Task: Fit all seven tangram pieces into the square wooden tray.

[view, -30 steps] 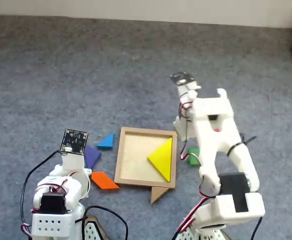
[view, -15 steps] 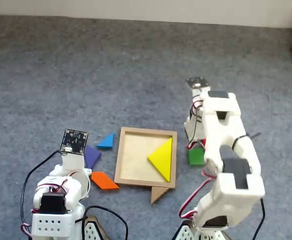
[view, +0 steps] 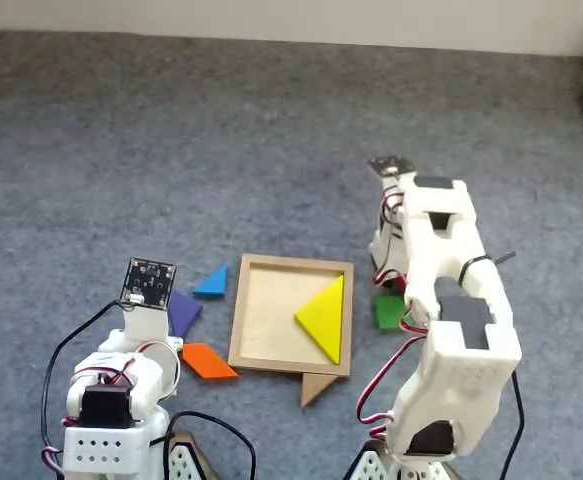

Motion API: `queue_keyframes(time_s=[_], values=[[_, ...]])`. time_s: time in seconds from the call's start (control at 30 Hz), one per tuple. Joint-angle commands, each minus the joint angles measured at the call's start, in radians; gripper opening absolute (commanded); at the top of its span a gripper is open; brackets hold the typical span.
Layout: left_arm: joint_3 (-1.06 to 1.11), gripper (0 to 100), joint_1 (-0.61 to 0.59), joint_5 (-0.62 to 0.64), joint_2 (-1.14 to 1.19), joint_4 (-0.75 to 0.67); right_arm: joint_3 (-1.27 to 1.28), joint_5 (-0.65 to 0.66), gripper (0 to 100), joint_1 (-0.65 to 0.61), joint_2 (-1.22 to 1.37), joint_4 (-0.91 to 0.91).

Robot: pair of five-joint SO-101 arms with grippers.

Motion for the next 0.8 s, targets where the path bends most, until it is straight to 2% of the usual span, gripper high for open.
queue_keyframes(time_s=[0.0, 0.5, 0.77], values=[[0.021, 0, 0.016, 0.005, -0.024, 0.003, -0.03, 0.021, 20.0, 0.002, 0.016, -0.021], [0.021, 0, 0.016, 0.005, -0.024, 0.003, -0.03, 0.13, 6.0, 0.004, 0.002, -0.015], [0.021, 0, 0.016, 0.005, -0.024, 0.003, -0.022, 0.135, 2.6, 0.061, -0.143, -0.019]])
